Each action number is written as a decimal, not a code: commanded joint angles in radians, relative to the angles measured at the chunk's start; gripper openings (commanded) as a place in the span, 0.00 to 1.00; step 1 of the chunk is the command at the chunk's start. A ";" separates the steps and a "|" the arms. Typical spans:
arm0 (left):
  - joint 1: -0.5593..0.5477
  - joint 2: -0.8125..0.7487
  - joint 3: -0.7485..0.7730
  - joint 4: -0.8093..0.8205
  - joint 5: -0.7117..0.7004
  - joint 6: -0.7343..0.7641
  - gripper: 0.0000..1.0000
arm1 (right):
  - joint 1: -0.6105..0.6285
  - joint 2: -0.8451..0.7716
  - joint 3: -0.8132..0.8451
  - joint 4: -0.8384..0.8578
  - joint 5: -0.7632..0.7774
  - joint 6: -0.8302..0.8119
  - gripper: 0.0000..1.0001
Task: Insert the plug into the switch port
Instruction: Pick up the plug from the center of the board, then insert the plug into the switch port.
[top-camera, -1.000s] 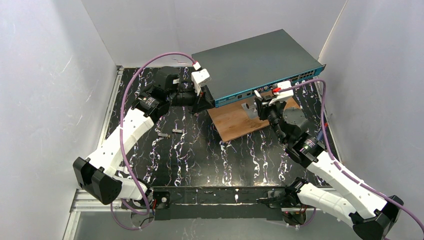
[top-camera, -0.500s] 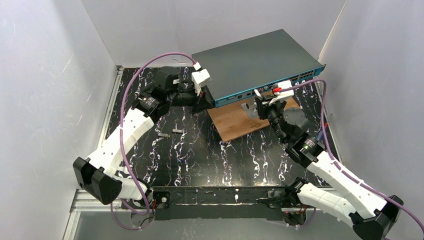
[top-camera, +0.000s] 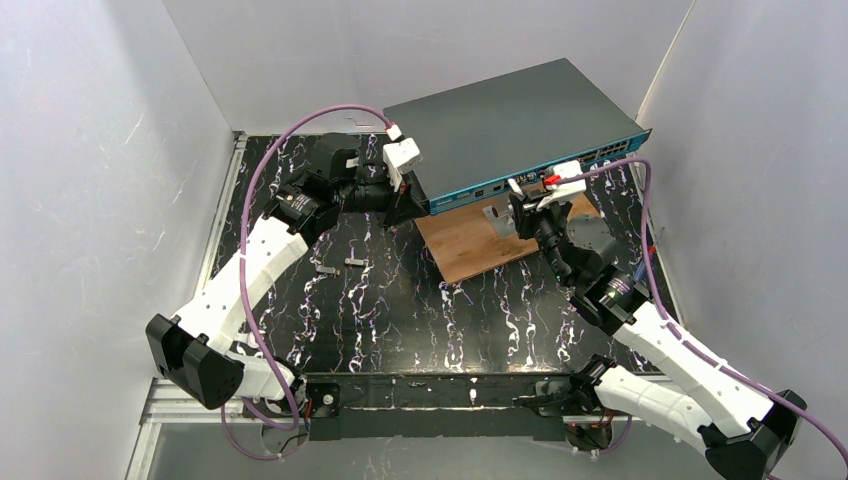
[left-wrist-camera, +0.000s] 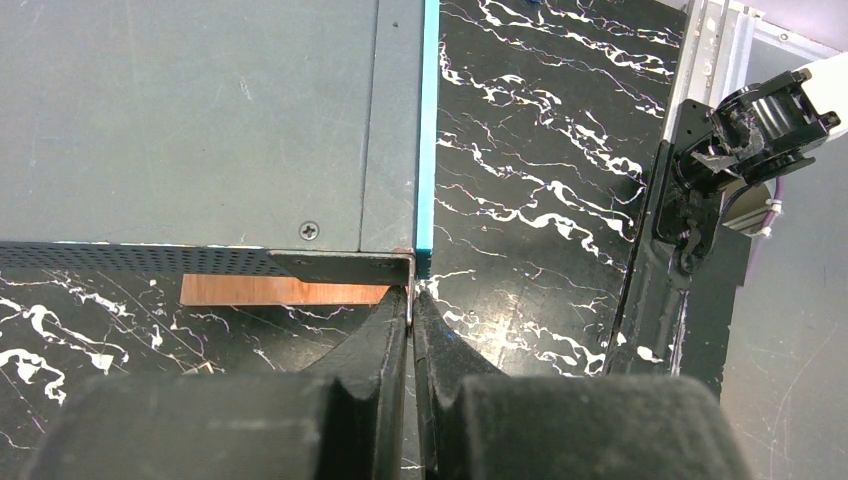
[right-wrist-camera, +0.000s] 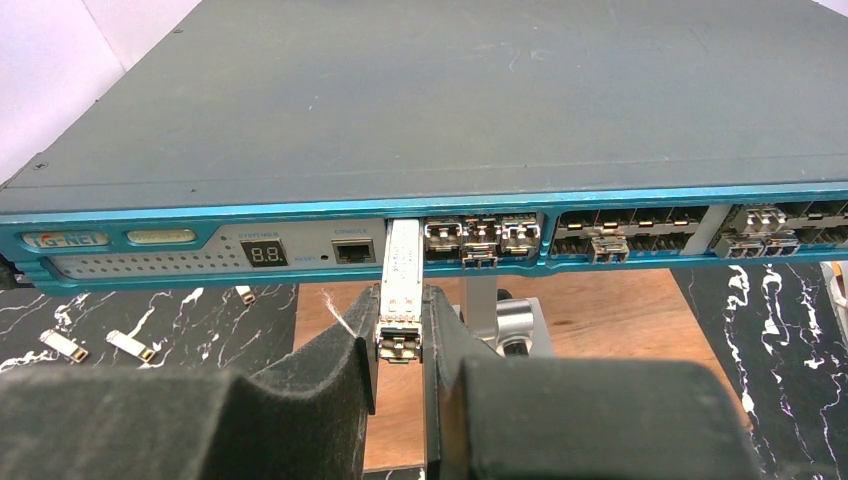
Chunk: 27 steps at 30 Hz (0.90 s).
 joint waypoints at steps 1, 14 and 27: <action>-0.018 -0.030 0.026 -0.105 0.068 -0.005 0.00 | -0.005 0.023 0.003 0.042 -0.028 -0.011 0.01; -0.018 -0.026 0.030 -0.105 0.058 -0.015 0.00 | -0.005 0.015 -0.011 0.020 -0.058 -0.005 0.01; -0.023 -0.018 0.039 -0.105 0.068 -0.019 0.00 | -0.005 0.008 -0.028 -0.001 -0.027 -0.020 0.01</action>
